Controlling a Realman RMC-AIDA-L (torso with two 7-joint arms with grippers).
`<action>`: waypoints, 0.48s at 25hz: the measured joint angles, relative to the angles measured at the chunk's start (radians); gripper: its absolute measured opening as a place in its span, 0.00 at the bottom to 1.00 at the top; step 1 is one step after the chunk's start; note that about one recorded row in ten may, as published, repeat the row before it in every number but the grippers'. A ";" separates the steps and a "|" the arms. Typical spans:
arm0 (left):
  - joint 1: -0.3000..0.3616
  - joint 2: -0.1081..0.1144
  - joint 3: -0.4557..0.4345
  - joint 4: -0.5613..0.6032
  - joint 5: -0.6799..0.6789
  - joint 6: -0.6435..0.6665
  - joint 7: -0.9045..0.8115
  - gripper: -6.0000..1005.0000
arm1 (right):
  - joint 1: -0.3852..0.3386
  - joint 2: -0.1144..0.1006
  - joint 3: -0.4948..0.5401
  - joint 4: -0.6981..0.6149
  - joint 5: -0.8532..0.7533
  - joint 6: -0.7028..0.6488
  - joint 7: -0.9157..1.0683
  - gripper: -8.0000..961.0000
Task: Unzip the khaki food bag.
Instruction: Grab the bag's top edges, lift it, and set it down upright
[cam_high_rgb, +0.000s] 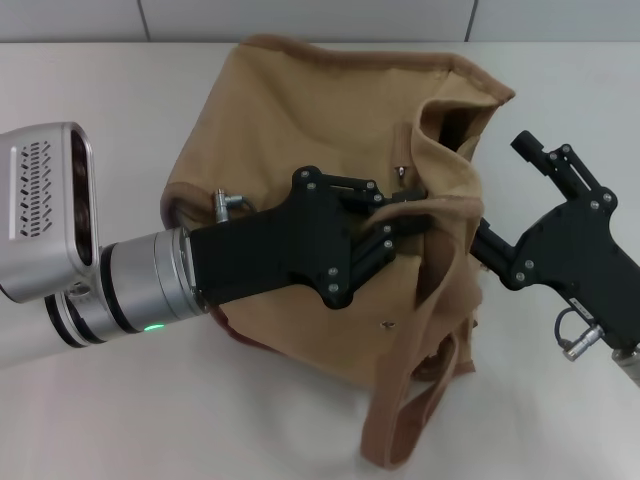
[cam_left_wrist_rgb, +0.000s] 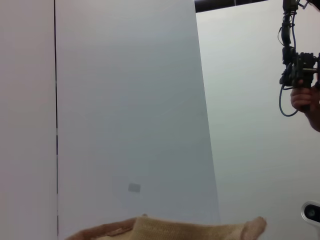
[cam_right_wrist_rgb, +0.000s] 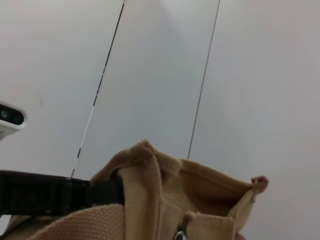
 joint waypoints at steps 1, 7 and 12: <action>0.000 0.000 0.000 0.000 0.000 -0.001 0.000 0.11 | 0.000 0.000 -0.002 -0.001 -0.001 0.000 -0.001 0.74; -0.001 0.000 0.000 0.000 0.000 -0.008 0.000 0.12 | -0.003 0.000 -0.007 0.001 -0.007 0.003 -0.052 0.70; -0.005 0.000 0.000 -0.008 0.001 -0.022 0.000 0.12 | -0.002 0.000 -0.010 0.026 -0.020 0.027 -0.115 0.66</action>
